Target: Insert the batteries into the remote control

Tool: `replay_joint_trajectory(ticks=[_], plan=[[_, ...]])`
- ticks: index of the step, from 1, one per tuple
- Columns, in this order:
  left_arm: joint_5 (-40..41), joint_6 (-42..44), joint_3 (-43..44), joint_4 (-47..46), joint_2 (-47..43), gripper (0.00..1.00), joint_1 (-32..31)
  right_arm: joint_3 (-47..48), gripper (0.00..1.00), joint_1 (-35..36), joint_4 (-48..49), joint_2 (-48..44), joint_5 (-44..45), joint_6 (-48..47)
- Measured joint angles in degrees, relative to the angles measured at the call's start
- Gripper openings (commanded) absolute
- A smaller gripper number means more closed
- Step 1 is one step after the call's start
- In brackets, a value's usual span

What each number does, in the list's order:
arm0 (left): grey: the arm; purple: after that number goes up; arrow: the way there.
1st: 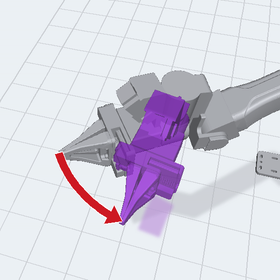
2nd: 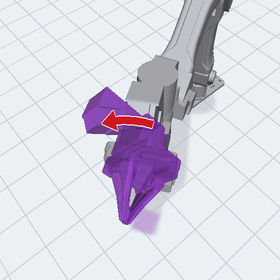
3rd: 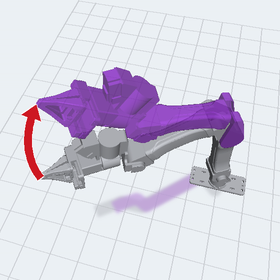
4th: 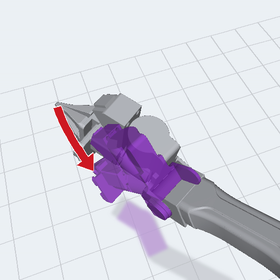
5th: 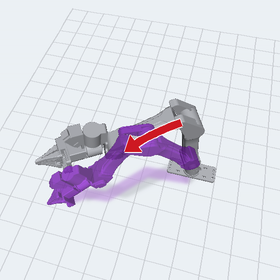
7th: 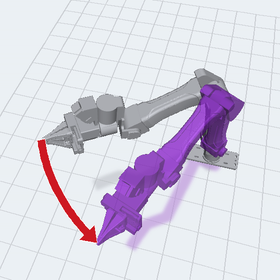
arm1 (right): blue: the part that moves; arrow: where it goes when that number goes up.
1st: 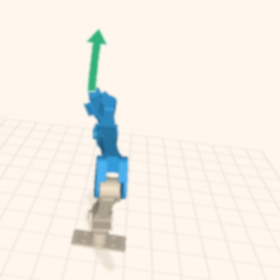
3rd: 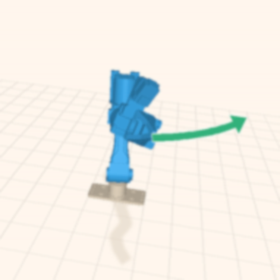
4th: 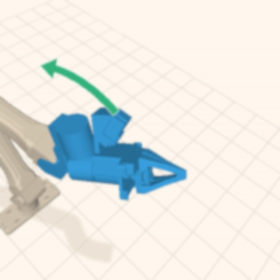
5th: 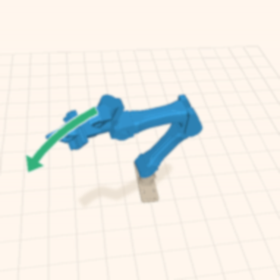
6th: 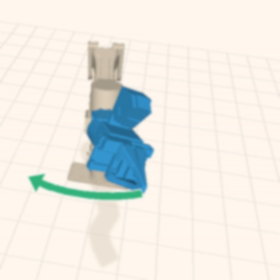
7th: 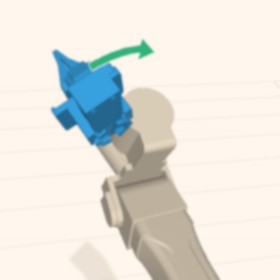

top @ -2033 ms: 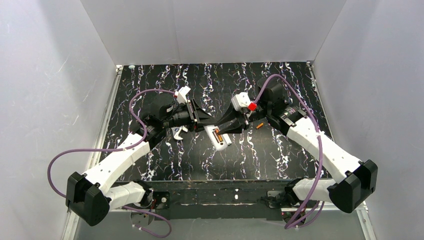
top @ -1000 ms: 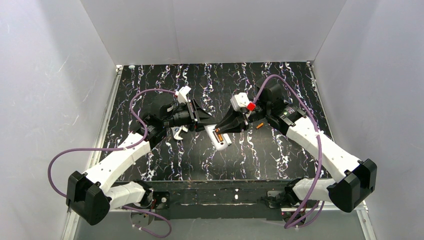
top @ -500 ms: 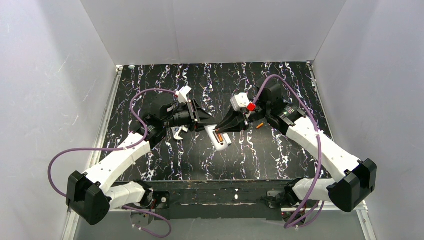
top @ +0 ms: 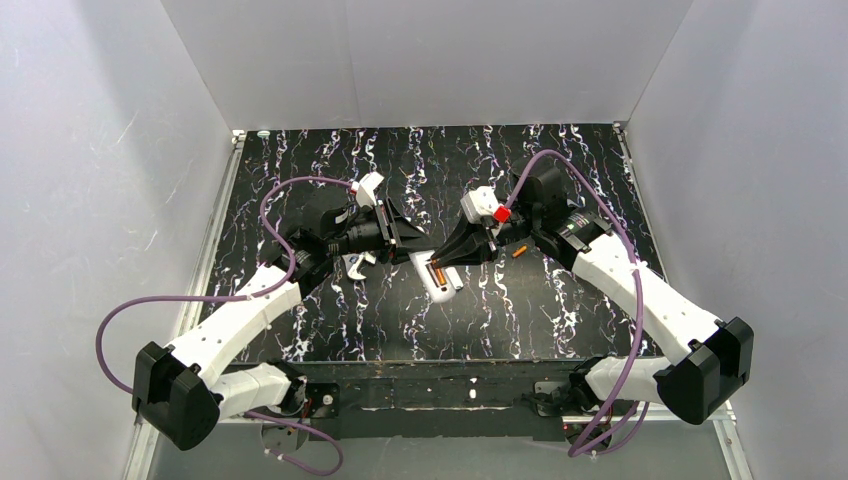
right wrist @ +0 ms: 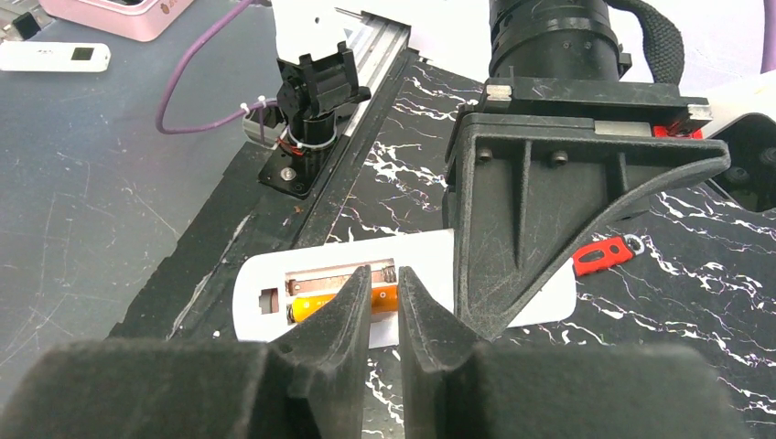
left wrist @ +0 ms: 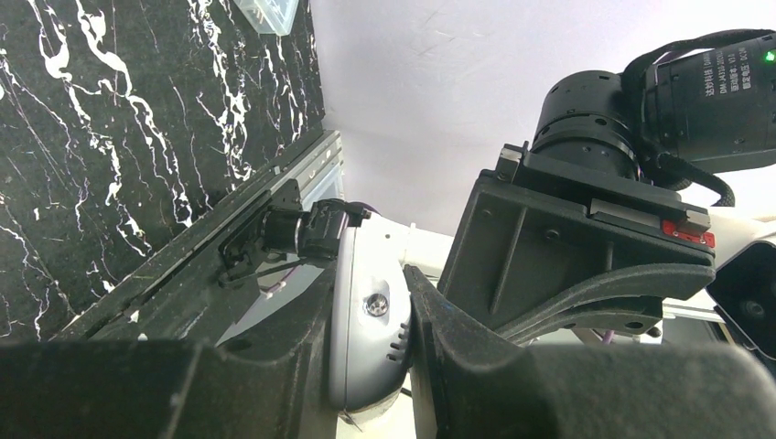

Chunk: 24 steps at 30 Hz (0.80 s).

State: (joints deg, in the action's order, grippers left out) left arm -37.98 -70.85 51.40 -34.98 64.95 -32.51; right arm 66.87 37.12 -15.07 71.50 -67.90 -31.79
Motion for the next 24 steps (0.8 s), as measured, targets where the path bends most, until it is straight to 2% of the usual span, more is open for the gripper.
replay_joint_trajectory(ticks=[24], plan=[[1.16, 1.25, 0.11, 0.63, -0.02, 0.0, -0.42, -0.31, 0.19, 0.5, -1.36, -0.02, 0.22, -1.03]])
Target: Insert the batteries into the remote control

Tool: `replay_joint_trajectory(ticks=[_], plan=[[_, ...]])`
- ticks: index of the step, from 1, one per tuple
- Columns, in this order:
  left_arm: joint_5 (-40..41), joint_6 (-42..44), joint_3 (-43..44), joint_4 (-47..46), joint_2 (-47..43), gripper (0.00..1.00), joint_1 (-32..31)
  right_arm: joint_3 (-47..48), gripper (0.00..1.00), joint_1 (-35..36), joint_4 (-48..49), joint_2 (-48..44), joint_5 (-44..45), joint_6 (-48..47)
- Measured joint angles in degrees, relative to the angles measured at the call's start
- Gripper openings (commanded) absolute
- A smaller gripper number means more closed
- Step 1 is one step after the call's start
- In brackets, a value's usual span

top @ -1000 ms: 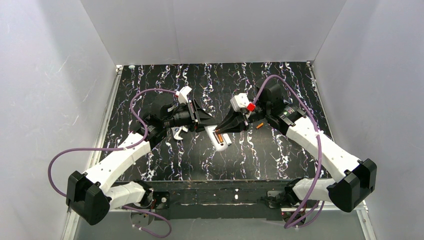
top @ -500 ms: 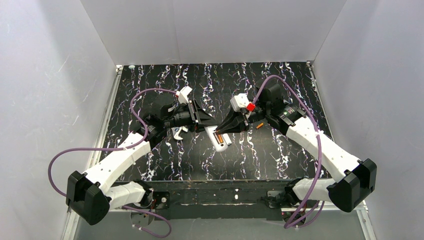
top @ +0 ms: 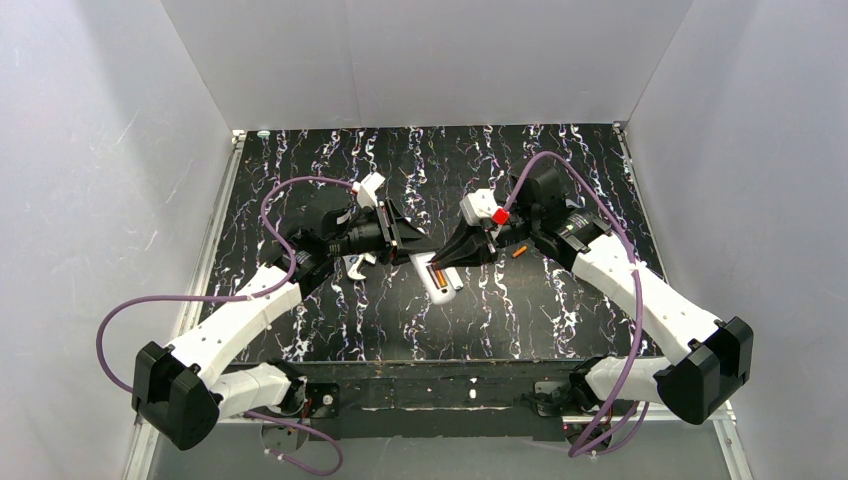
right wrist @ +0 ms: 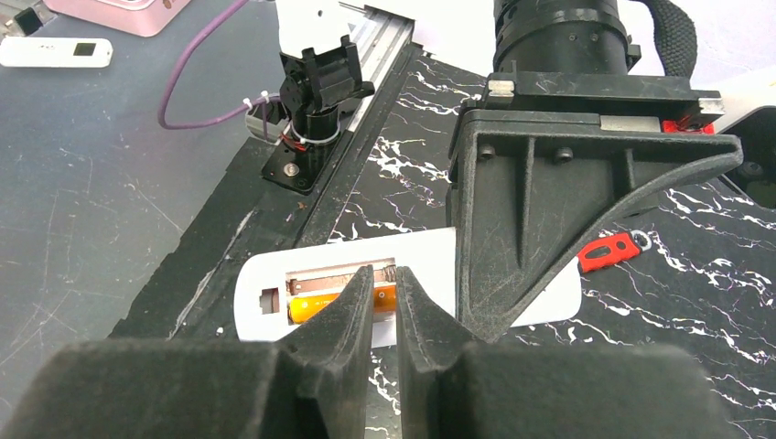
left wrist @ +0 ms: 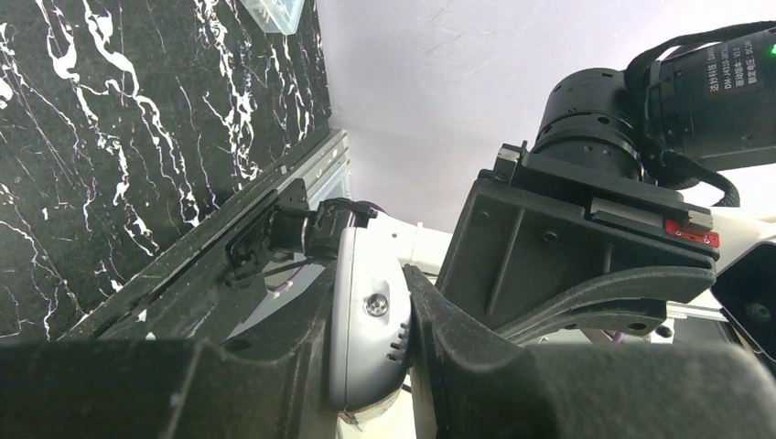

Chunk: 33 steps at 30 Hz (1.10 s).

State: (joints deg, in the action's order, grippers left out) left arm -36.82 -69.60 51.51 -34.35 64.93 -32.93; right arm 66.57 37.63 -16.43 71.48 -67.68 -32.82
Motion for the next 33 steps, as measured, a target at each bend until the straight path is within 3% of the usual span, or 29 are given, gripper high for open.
replay_joint_trajectory(ticks=[33], plan=[[1.77, 0.13, 0.0, 1.33, -0.52, 0.0, -0.63, -3.19, 0.17, 1.14, 0.76, -2.47, 4.13, -2.6]])
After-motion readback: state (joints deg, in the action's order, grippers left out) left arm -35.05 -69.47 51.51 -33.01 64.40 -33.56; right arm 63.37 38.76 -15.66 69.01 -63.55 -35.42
